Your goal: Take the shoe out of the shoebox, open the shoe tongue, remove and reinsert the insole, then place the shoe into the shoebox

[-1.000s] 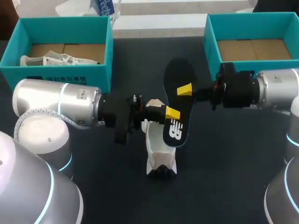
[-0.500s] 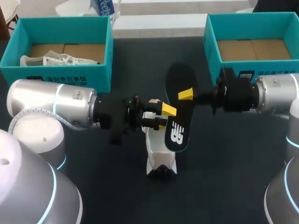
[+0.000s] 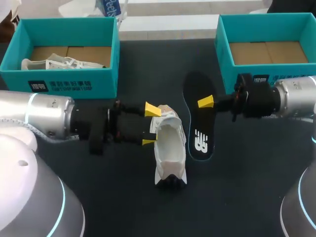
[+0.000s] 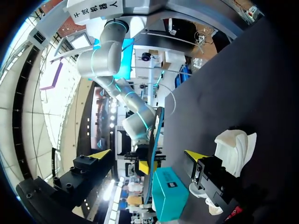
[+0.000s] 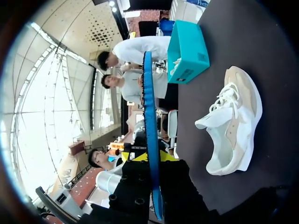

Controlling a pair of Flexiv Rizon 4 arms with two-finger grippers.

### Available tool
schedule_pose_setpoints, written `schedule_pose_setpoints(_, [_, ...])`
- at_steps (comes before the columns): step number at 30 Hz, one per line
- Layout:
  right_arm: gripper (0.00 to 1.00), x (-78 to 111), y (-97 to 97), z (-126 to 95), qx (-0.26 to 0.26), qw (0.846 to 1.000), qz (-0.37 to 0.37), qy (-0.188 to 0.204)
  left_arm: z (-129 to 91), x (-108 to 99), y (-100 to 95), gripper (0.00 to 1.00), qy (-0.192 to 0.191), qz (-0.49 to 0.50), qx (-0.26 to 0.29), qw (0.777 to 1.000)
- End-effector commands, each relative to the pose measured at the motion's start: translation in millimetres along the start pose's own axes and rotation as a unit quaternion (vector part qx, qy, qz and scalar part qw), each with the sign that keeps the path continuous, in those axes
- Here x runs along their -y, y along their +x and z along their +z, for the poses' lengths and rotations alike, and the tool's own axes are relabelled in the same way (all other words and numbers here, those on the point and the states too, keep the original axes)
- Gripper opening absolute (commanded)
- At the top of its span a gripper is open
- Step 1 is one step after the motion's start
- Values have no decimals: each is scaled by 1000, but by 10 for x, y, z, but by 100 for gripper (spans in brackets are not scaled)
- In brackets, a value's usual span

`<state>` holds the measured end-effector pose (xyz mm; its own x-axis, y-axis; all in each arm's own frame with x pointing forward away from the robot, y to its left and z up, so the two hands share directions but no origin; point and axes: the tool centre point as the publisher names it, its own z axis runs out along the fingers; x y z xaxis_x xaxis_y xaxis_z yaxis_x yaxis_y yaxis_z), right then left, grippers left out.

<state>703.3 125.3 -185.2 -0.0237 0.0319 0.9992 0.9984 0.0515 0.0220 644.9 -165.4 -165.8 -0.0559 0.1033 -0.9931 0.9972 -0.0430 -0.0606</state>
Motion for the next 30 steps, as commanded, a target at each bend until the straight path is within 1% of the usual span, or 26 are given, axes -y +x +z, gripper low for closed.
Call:
schedule_pose_setpoints(1, [0, -30, -88, -3, -4, 1000, 3, 8, -465, 256, -102, 100, -21, -3, -6, 1000])
schedule_pose_setpoints(4, [0, 1, -162, -2, -8, 1000, 12, 4, -517, 244, -96, 100, -23, -5, -17, 1000])
schedule_pose_setpoints(6, [0, 11, -173, 2, -8, 1000, 14, 4, -531, 248, -102, 100, -23, -10, -33, 999])
schedule_pose_setpoints(7, [0, 21, -180, 8, -7, 1000, 16, 5, -537, 240, -116, 100, -23, -18, -47, 998])
schedule_pose_setpoints(9, [0, 37, -187, 11, -6, 1000, 18, 5, -541, 227, -147, 100, -24, -21, -49, 998])
schedule_pose_setpoints(10, [0, 48, -190, 12, -5, 1000, 20, 4, -536, 207, -167, 100, -27, -29, -69, 997])
schedule_pose_setpoints(11, [0, 60, -193, 13, -4, 1000, 20, 2, -532, 196, -188, 100, -27, -21, -66, 997])
schedule_pose_setpoints(14, [0, 111, -225, 20, -5, 1000, 23, -8, -515, 129, -241, 100, -29, -30, -103, 994])
schedule_pose_setpoints(15, [0, 130, -238, 24, -6, 1000, 24, -11, -507, 93, -261, 100, -35, -37, -121, 991])
schedule_pose_setpoints(17, [0, 143, -246, 28, -7, 1000, 27, -15, -494, 41, -298, 100, -34, -36, -139, 989])
schedule_pose_setpoints(18, [0, 160, -256, 32, -7, 999, 28, -17, -483, 8, -313, 100, -38, -38, -163, 985])
schedule_pose_setpoints(21, [0, 186, -273, 40, -6, 999, 29, -18, -454, -63, -357, 100, -37, -40, -188, 981])
schedule_pose_setpoints(23, [0, 208, -287, 56, -5, 999, 30, -20, -424, -124, -410, 100, -46, -37, -244, 968])
schedule_pose_setpoints(24, [0, 215, -291, 63, -4, 999, 31, -20, -421, -136, -418, 100, -47, -34, -253, 966])
schedule_pose_setpoints(26, [0, 227, -294, 80, -4, 999, 30, -21, -410, -174, -443, 100, -50, -39, -317, 946])
schedule_pose_setpoints(27, [0, 231, -298, 89, -3, 999, 31, -21, -417, -174, -454, 100, -45, -40, -342, 938])
schedule_pose_setpoints(28, [0, 233, -302, 95, -2, 999, 31, -21, -417, -188, -439, 100, -62, -45, -377, 923])
schedule_pose_setpoints(29, [0, 235, -305, 98, -2, 999, 31, -21, -427, -200, -443, 100, -69, -45, -384, 920])
schedule_pose_setpoints(30, [0, 236, -307, 102, -2, 999, 30, -21, -442, -211, -455, 100, -66, -63, -414, 905])
